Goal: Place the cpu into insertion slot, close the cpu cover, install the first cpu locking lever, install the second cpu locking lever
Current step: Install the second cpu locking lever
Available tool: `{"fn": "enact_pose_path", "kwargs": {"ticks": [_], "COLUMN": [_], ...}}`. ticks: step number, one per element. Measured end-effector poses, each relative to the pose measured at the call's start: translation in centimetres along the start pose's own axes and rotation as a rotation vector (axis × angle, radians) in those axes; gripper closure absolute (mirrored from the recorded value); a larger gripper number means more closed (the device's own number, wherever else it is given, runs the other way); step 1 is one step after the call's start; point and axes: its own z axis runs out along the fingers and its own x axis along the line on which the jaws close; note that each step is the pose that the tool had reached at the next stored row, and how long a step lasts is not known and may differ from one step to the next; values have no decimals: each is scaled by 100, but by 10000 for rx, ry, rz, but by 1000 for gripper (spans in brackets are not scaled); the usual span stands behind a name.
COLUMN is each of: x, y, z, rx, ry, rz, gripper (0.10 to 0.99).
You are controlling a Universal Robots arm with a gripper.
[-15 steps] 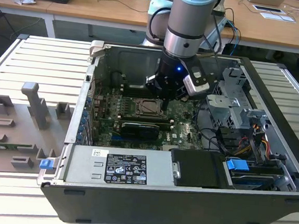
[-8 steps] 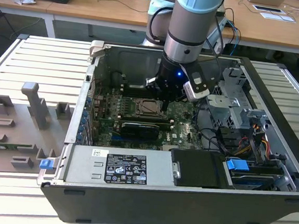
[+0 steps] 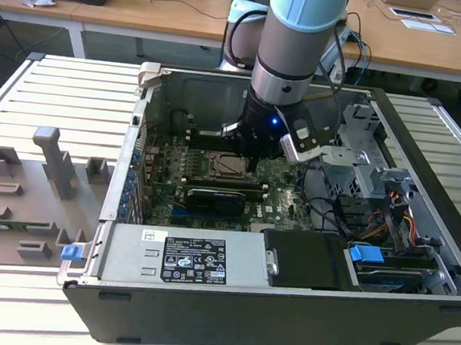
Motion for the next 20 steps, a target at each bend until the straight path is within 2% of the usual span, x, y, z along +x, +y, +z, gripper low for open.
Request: {"fn": "enact_pose_path", "kwargs": {"ticks": [4, 6, 10, 12, 14, 20], "x": [63, 103, 216, 279, 312, 559], "y": [-107, -139, -143, -132, -118, -109], "z": [-12, -12, 13, 31, 44, 152], "rx": [-19, -36, -103, -167, -201, -248], "ry": [-4, -4, -6, -5, -7, -5], "rz": [-1, -2, -3, -4, -5, -6], "gripper": [980, 980, 980, 980, 980, 980]}}
